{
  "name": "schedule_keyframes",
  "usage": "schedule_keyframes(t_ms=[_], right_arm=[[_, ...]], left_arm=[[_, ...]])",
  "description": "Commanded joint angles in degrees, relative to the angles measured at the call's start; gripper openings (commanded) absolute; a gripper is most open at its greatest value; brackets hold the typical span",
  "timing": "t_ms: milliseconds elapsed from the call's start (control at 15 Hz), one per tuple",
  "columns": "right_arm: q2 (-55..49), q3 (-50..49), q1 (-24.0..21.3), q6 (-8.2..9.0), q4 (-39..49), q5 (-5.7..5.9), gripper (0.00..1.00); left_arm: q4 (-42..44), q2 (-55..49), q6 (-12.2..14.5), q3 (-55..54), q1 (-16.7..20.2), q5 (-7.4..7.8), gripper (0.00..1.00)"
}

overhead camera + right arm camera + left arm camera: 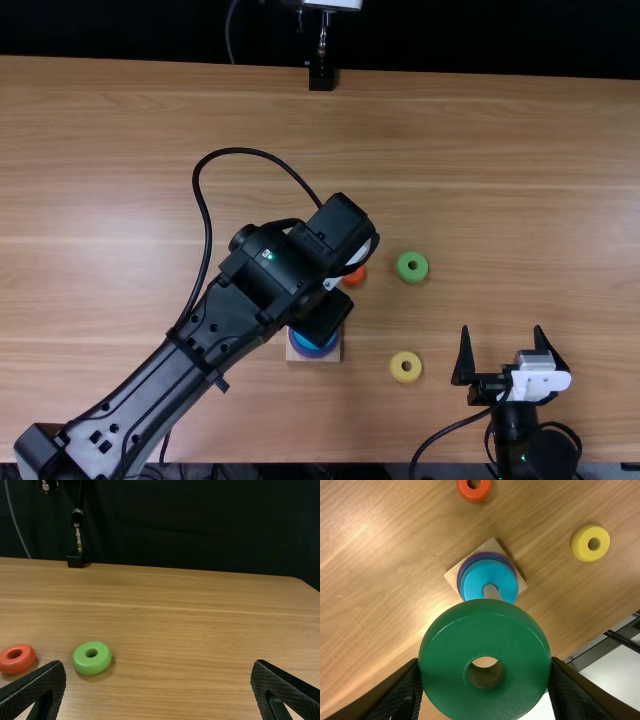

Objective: Build the Hanoi tower: stack the rings onto the peg from bottom to top in this color order: purple, dark blue, light blue, dark green, light green, yellow, orange.

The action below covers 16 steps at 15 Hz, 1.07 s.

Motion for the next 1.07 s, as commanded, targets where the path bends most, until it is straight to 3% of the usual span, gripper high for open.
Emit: schedule_keyframes(t_ms=[0,1000], right_arm=[[-0.69,-0.79,-0.49,0.01,-0.02,0.52,1.00],[-0.69,-0.79,-0.49,0.01,-0.02,0.52,1.00]], left_arm=[[0.37,1.31,-0.79,2.22,-0.83,-0.45,0.00],[0.26,3.95,-0.89,3.80,-1.45,-0.45,0.00]])
